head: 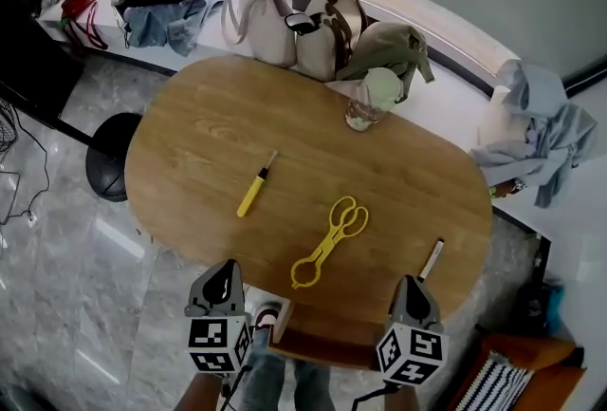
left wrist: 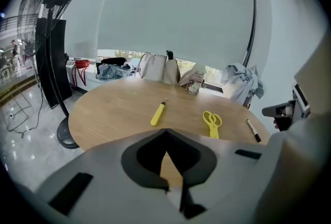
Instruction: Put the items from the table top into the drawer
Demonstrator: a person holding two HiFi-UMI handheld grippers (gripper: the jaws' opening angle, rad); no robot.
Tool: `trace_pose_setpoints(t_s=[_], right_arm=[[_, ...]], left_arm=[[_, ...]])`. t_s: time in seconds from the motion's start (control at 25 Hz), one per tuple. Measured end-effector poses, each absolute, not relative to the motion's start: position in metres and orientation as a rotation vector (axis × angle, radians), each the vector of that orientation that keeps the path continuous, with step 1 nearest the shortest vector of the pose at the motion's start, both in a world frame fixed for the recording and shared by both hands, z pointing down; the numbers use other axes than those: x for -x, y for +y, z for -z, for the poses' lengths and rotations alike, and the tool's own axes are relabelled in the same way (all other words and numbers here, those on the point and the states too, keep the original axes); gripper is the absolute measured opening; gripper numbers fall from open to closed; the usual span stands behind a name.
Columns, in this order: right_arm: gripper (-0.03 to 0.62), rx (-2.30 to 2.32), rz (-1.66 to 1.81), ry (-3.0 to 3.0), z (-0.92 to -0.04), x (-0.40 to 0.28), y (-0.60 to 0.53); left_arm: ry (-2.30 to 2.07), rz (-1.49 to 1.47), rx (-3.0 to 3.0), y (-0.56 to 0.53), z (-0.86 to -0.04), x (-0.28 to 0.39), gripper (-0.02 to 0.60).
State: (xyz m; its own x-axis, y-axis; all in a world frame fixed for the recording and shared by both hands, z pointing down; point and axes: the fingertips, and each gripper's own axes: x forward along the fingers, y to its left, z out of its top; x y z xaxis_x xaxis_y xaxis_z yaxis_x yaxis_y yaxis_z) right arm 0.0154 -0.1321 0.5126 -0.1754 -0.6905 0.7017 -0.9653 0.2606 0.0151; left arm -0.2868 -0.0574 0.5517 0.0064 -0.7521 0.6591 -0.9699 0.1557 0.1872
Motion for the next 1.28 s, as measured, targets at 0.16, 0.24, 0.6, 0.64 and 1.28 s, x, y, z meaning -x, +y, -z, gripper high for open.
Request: trace_pose_setpoints(t_s=[0.16,0.24,0.6,0.64,1.28], right_arm=[[0.005,-1.510,-0.619,-1.930,-0.514,-0.019,-0.131],[0.005,-1.514,-0.629,-1.927,-0.513,-0.020,-0.131],[0.005,-1.554,-0.675,-1.893,-0.517,-0.026,-0.134],[0.005,-1.558,-0.680,-1.889,-0.517,-0.027,-0.134],[0.005,-1.650,-0.763,-1.794,-0.534,-0.035,-0.133]], left_arm=[[-1.779,-0.456,-1.654,-0.058,-0.552,0.286,-0.008],[-1.757,-0.468,-1.665,-0.062,-0.550,0.283,-0.008],[-1.679,-0.494,-1.672,-0.082,-0.556,0.285,0.097],[-1.671,-0.500,-1.672,-0.084,-0.557,0.286,0.103],[-1.484,-0.765,-1.774,-0.136,-0.583,0.300,0.184]])
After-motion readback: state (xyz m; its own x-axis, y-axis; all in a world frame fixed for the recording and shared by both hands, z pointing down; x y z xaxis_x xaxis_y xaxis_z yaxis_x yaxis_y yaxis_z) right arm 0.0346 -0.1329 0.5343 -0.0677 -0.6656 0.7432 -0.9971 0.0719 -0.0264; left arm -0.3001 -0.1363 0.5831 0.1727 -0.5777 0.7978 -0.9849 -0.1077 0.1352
